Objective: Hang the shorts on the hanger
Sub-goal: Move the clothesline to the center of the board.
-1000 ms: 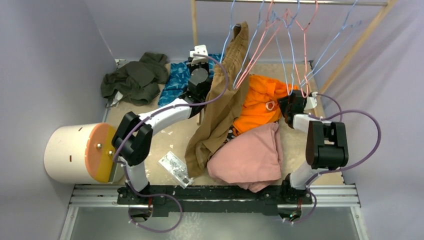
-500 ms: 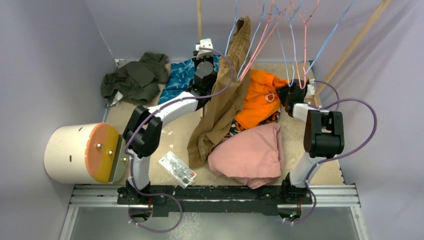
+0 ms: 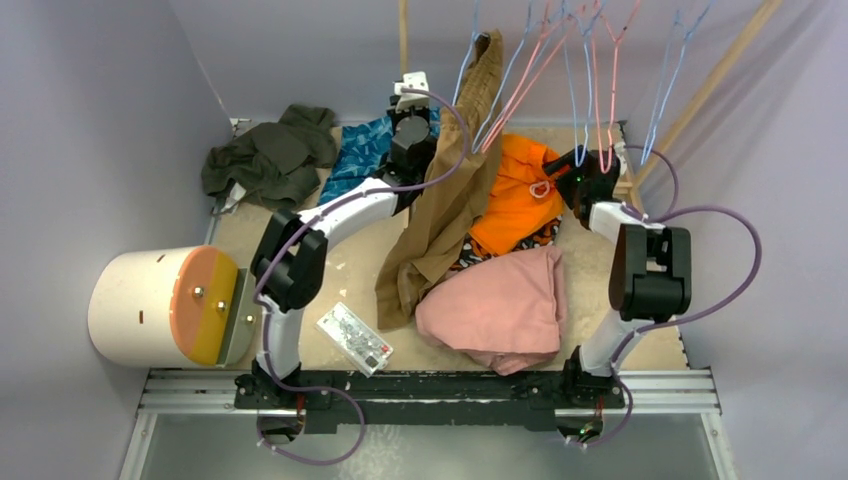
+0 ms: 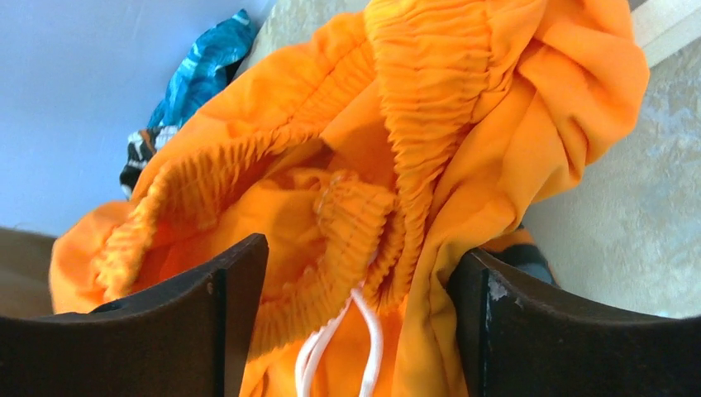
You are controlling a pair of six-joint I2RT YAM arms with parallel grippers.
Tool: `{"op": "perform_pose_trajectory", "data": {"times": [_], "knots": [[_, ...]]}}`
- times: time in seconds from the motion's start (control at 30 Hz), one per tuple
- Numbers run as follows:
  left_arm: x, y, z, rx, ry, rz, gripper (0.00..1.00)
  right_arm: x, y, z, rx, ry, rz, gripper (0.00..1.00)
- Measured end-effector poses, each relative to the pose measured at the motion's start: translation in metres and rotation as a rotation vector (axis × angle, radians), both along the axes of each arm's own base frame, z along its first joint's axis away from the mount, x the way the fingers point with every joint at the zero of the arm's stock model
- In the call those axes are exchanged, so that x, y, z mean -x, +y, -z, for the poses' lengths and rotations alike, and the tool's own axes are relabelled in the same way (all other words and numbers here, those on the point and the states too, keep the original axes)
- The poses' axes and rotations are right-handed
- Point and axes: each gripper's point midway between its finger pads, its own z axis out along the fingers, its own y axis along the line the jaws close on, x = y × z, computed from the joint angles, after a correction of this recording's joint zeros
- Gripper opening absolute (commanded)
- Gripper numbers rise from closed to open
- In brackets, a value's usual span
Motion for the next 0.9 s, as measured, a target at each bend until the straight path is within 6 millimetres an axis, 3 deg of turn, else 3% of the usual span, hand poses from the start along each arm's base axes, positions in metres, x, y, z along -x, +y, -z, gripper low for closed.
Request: {"op": "perform_pose_trajectory", "data": {"times": [0.1,0.27,0.47,0.6,0.73,0.9], "knots": [[0.005,0.001,0.000,0.013,0.003,0.015,0.15,0.012,0.005,-0.011,0.003,-0.010,-0.028,0.87],[0.016,0.006,0.002,0.037,0.013,0.033,0.39,0.033,0.010,-0.049,0.018,-0.078,-0.054,0.92],[0.037,0.002,0.075,-0.084,0.204,0.041,0.57,0.056,0.011,-0.070,0.038,-0.120,-0.062,0.93],[0.052,0.001,0.095,-0.129,0.264,0.046,0.64,0.077,0.013,-0.062,0.040,-0.102,-0.065,0.94],[0.069,0.011,0.085,-0.137,0.271,0.039,0.67,0.099,0.015,-0.057,0.051,-0.079,-0.073,0.95],[0.089,0.035,0.041,-0.093,0.219,0.004,0.70,0.125,0.017,-0.069,0.077,-0.097,-0.091,0.98]]}}
